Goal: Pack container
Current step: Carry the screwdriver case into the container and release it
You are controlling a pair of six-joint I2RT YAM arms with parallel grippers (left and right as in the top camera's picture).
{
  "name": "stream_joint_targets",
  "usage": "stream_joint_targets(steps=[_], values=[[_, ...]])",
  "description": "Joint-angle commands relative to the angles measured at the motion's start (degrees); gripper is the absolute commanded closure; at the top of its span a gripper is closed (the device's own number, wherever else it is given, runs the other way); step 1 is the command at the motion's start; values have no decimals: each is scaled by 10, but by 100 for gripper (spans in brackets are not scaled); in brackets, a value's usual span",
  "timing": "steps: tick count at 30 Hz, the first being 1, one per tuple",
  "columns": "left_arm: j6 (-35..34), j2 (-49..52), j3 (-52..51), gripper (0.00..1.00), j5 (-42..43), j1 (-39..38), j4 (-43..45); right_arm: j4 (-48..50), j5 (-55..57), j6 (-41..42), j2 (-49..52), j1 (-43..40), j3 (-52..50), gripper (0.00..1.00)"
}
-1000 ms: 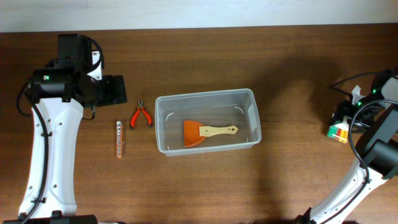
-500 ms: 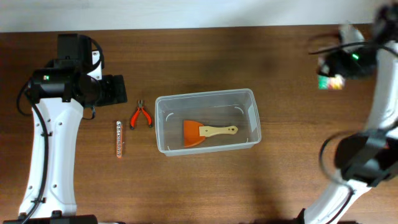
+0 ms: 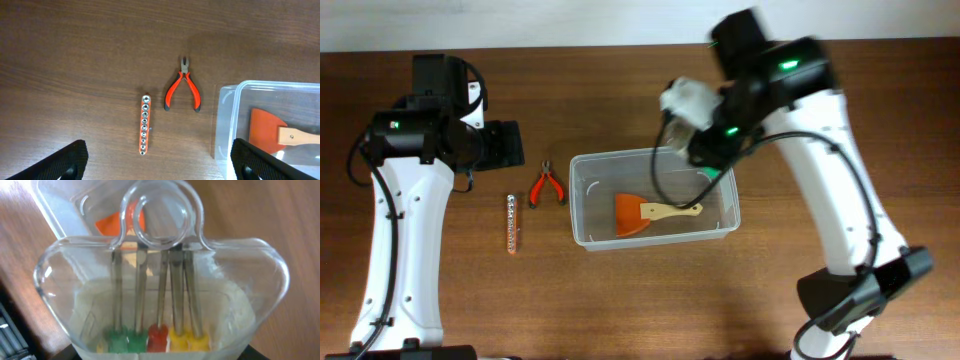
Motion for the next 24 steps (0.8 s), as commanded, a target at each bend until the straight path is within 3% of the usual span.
stream_joint_targets(steps=[1,11,16,22,24], values=[[8,-1,-3,7,-6,2,1,33,45,-18,2,44,-76,96],[8,-1,-3,7,-5,1,1,250,50,-23,2,68,-320,96],[8,-1,-3,7,-5,1,-2,320,51,-23,2,68,-390,96],[8,-1,-3,7,-5,2,-4,338,51,-22,2,68,-416,96],[8,-1,-3,7,-5,2,-4,336,51,-22,2,68,-417,89]])
